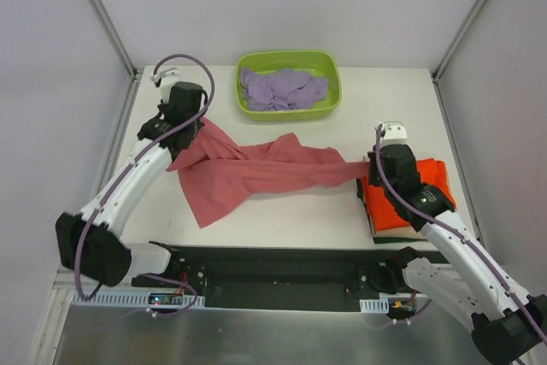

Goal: Fold and stack the t-shirts
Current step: Flatten out the tshirt

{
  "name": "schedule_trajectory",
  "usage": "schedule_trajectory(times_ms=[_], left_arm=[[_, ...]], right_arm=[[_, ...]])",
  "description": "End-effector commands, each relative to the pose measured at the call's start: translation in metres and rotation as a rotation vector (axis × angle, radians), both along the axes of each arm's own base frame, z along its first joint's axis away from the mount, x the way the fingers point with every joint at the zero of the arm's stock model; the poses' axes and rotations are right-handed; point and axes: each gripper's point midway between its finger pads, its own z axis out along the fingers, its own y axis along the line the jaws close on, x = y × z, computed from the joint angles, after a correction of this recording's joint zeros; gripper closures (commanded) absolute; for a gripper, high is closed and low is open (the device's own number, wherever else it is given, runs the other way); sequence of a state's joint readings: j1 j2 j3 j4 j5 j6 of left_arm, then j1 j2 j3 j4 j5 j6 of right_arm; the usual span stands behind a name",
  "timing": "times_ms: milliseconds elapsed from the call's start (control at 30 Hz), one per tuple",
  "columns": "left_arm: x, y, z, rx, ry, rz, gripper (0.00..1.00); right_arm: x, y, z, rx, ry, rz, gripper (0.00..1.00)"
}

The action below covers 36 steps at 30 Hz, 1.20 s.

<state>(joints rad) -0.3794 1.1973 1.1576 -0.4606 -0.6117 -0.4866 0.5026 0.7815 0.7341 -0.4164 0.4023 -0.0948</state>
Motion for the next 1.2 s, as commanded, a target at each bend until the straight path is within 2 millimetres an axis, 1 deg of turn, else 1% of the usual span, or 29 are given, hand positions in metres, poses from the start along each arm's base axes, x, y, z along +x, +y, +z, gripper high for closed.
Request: schedule_trajectory(times_ms=[0, 33, 67, 100, 133, 167, 200, 267, 300, 333, 367, 433, 500, 567, 667, 733, 800, 833, 967, 1067, 1167], left_arm=[[0.068, -0.017, -0.023, -0.017, 0.072, -0.137, 0.68], [0.078, -0.021, -0.025, -0.010, 0.091, -0.161, 0.54], [0.084, -0.022, -0.031, 0.001, 0.121, -0.161, 0.40], [0.083, -0.022, -0.035, 0.003, 0.154, -0.155, 0.24], [0.081, -0.021, -0.037, -0.002, 0.168, -0.146, 0.17], [0.075, -0.019, -0.037, -0.013, 0.168, -0.130, 0.07], [0.065, -0.018, -0.040, -0.026, 0.171, -0.119, 0.01], [0.040, -0.015, -0.043, -0.075, 0.163, -0.104, 0.01], [0.022, -0.015, -0.048, -0.117, 0.160, -0.097, 0.01], [-0.003, -0.015, -0.066, -0.168, 0.185, -0.087, 0.01], [-0.022, -0.018, -0.077, -0.219, 0.196, -0.086, 0.01], [-0.063, -0.020, -0.107, -0.305, 0.247, -0.077, 0.01], [-0.102, -0.017, -0.139, -0.371, 0.321, -0.019, 0.01], [-0.131, -0.010, -0.162, -0.389, 0.385, 0.035, 0.01], [-0.162, 0.004, -0.189, -0.370, 0.472, 0.138, 0.04], [-0.177, -0.001, -0.207, -0.415, 0.535, 0.166, 0.09], [-0.183, -0.007, -0.220, -0.451, 0.579, 0.177, 0.18], [-0.185, -0.011, -0.224, -0.463, 0.601, 0.173, 0.20], [-0.186, -0.019, -0.228, -0.478, 0.636, 0.151, 0.32], [-0.188, -0.023, -0.230, -0.487, 0.644, 0.137, 0.36], [-0.190, -0.019, -0.235, -0.469, 0.649, 0.157, 0.42]], right_arm=[[0.006, 0.006, -0.007, 0.001, 0.031, 0.014, 0.99], [0.007, 0.008, -0.011, -0.003, 0.044, 0.018, 0.99], [0.008, 0.008, -0.013, -0.007, 0.055, 0.015, 0.99], [0.008, 0.008, -0.015, -0.009, 0.064, 0.015, 0.99], [0.009, 0.008, -0.017, -0.014, 0.069, 0.011, 0.99], [0.009, 0.008, -0.018, -0.012, 0.073, 0.008, 0.99], [0.009, 0.009, -0.020, -0.013, 0.080, 0.012, 0.99], [0.009, 0.013, -0.023, -0.005, 0.090, 0.030, 0.99], [0.010, 0.014, -0.025, -0.002, 0.094, 0.031, 0.99], [0.011, 0.016, -0.027, 0.001, 0.100, 0.034, 0.99], [0.011, 0.018, -0.027, 0.004, 0.100, 0.039, 0.99], [0.013, 0.018, -0.029, 0.000, 0.110, 0.037, 0.99], [0.014, 0.018, -0.030, -0.002, 0.117, 0.036, 0.99], [0.014, 0.019, -0.031, -0.006, 0.123, 0.038, 0.99], [0.014, 0.020, -0.032, 0.001, 0.124, 0.039, 0.98], [0.014, 0.020, -0.032, 0.002, 0.126, 0.038, 0.98], [0.013, 0.020, -0.032, 0.003, 0.127, 0.038, 0.97], [0.013, 0.019, -0.032, 0.001, 0.128, 0.035, 0.97], [0.012, 0.018, -0.034, -0.001, 0.134, 0.031, 0.97], [0.012, 0.017, -0.034, -0.006, 0.135, 0.028, 0.97], [0.012, 0.018, -0.035, -0.007, 0.139, 0.027, 0.97]])
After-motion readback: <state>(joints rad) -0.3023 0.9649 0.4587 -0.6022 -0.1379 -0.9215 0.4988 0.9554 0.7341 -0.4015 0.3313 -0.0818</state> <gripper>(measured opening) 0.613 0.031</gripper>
